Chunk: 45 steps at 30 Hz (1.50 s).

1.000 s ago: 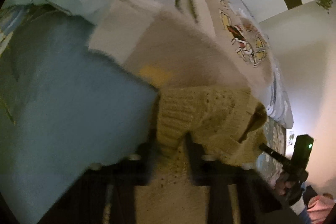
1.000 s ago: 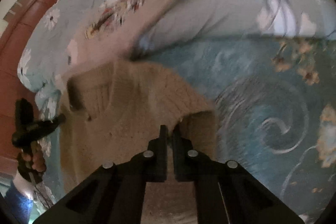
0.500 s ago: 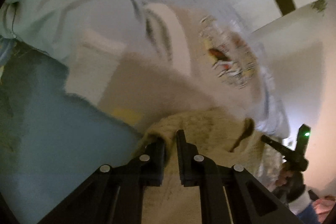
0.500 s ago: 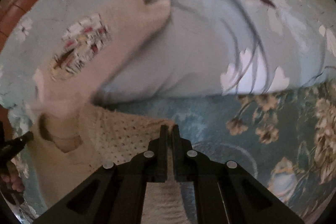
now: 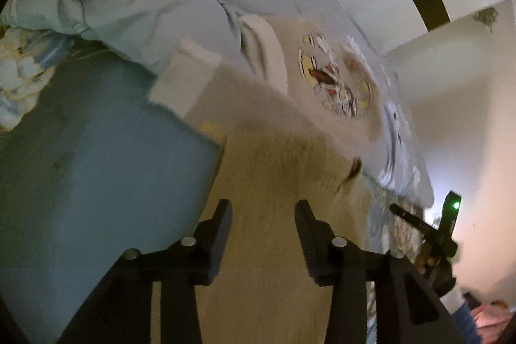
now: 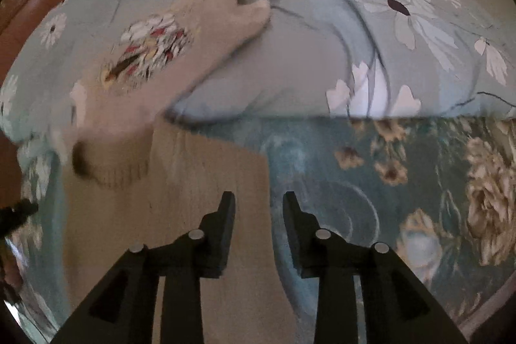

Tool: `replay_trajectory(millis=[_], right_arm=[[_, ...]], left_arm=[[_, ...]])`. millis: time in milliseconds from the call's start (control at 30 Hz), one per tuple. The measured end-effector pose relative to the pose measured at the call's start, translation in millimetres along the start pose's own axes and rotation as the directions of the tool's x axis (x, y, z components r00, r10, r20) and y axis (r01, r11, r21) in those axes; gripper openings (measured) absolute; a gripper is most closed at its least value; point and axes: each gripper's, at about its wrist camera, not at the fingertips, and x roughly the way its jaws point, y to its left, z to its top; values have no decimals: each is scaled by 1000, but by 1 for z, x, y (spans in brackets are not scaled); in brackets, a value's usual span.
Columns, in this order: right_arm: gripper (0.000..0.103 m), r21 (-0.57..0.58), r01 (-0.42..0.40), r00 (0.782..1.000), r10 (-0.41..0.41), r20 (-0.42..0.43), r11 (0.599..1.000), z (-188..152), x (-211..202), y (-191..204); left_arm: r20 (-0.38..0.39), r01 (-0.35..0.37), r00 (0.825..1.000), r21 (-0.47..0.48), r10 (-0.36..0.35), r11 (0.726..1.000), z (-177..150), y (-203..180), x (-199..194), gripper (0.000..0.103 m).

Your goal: Fold clothes

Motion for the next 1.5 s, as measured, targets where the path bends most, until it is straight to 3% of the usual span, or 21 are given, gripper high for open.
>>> replay_trajectory(millis=[167, 233, 433, 600, 767, 833, 1000, 1067, 1167, 1200, 1267, 1300, 1400, 1500], right_arm=[[33, -63, -2, 1000, 0, -31, 998, -13, -6, 4], [43, -86, -22, 999, 19, -31, 996, -8, -5, 8], [49, -220, -42, 997, 27, -72, 975, 17, 20, 31], [49, -340, -1, 993, -40, -112, 940, 31, 53, 41], [49, -377, 13, 987, -72, -142, 926, 45, 81, 37], [49, -377, 1, 986, -64, -155, 926, 50, 88, 36], [49, -393, -49, 977, -38, -210, 918, 57, 100, 39], [49, -393, -67, 974, -25, -224, 917, 58, 100, 41], [48, -393, -99, 967, -5, -254, 914, 55, 101, 46], [43, -399, -97, 966, -11, -259, 912, 53, 101, 49], [26, -408, -87, 964, -26, -264, 909, 50, 100, 54], [12, -409, -71, 966, -40, -257, 910, 49, 98, 57], [10, -360, 14, 971, -99, -219, 933, 46, 88, 65], [9, -356, 60, 978, -127, -168, 932, 47, 73, 71]], left_arm=[[-22, -126, 991, 127, 130, 984, 2, -17, 4, 51], [-21, -144, 988, 193, 150, 971, 9, -26, 7, 58], [-52, -206, 967, 406, 248, 890, 35, -48, 45, 67], [-80, -246, 940, 515, 332, 821, 47, -49, 84, 67], [-84, -244, 933, 565, 349, 788, 52, -47, 103, 66], [-90, -239, 932, 577, 352, 781, 54, -46, 108, 64], [-129, -209, 926, 608, 355, 766, 57, -46, 116, 23], [-143, -196, 922, 627, 359, 754, 54, -47, 117, 15], [-158, -185, 914, 657, 374, 731, 50, -49, 119, 13], [-154, -190, 913, 661, 379, 726, 50, -49, 119, 12], [-138, -204, 914, 656, 381, 726, 51, -49, 119, 10], [-123, -218, 916, 649, 383, 729, 51, -48, 117, 10], [-30, -295, 915, 631, 402, 718, 52, -48, 109, 9], [23, -327, 918, 606, 395, 725, 56, -50, 99, 8]])
